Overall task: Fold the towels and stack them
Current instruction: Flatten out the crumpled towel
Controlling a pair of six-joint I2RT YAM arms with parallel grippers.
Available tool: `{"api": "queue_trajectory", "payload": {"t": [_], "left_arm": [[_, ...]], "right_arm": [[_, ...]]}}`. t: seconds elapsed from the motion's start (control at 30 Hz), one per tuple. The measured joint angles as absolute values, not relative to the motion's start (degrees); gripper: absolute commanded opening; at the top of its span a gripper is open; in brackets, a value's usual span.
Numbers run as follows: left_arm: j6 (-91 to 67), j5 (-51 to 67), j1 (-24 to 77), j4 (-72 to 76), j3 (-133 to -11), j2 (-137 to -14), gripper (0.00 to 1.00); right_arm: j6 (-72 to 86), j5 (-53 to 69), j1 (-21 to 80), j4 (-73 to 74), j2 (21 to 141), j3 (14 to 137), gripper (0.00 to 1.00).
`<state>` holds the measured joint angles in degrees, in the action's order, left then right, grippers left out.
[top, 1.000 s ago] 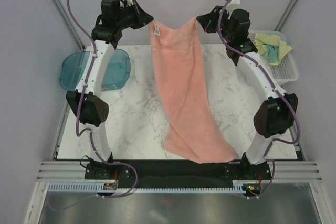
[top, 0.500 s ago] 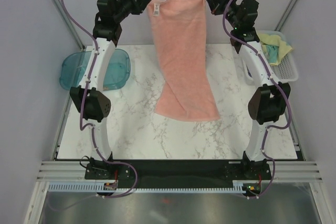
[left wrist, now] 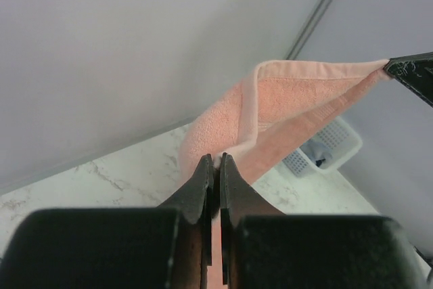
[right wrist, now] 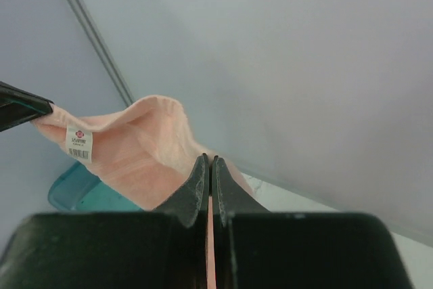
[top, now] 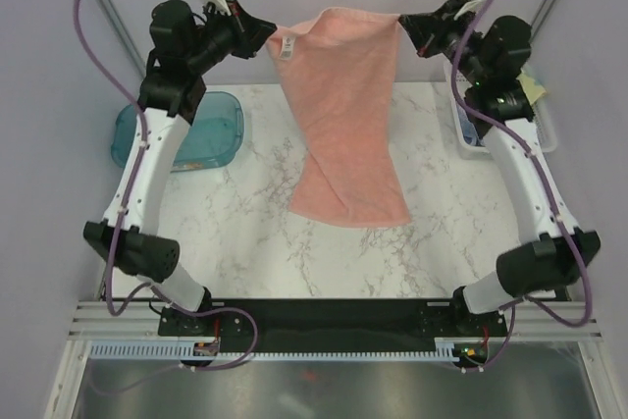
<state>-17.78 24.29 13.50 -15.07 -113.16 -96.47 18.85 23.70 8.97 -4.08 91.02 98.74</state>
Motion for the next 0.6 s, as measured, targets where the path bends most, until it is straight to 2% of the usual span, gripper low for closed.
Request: {"api": "queue_trajectory", "payload": {"t": [0.27,0.47,0.6], "left_arm": [[-16.25,26.89,16.64,-21.04,-105.25,-71.77,0.02],[-20.73,34.26,16.71,-22.85,-105.23,-61.14,0.02],[-27.53,39.9,16.73,-23.05,-109.75,-58.65,0.02]], "right_arm": [[18.68,31.29,9.15,-0.27,62.22,90.35,0.0],[21.8,36.14,9.15,3.62,52.03,91.94,0.0],[26.2,38.26,9.15,4.93,48.18,95.92,0.0]]}}
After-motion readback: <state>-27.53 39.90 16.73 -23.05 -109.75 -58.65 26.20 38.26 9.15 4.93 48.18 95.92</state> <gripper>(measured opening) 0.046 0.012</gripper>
